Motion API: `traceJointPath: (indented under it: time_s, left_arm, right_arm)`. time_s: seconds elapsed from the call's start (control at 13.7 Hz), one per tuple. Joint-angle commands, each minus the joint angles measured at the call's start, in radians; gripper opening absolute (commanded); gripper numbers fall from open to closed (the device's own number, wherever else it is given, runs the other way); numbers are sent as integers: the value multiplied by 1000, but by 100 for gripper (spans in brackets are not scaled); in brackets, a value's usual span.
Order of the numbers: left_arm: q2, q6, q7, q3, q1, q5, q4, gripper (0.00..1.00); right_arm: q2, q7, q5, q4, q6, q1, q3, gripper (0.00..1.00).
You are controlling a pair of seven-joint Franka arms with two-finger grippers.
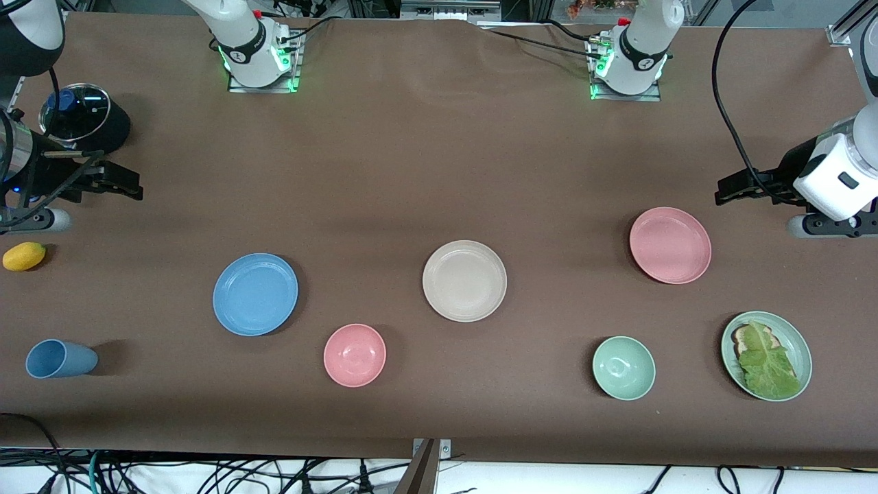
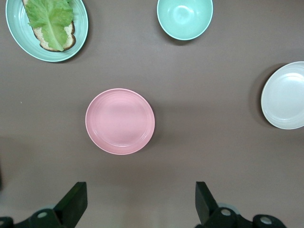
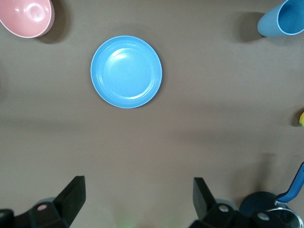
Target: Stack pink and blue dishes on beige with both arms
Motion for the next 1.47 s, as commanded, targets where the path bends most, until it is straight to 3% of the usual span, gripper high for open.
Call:
traceJointPath:
  time_s: [0.0,1.39]
  left_arm:
    - [9,-14,5,-3,6,-21,27,100]
    - [9,-13,5,-3,6,-21,27,100]
  right_arm:
    - [-9,-12,18,20,-22,-3,3,100]
    - [-23,-16,32,17,-25,-3,5,100]
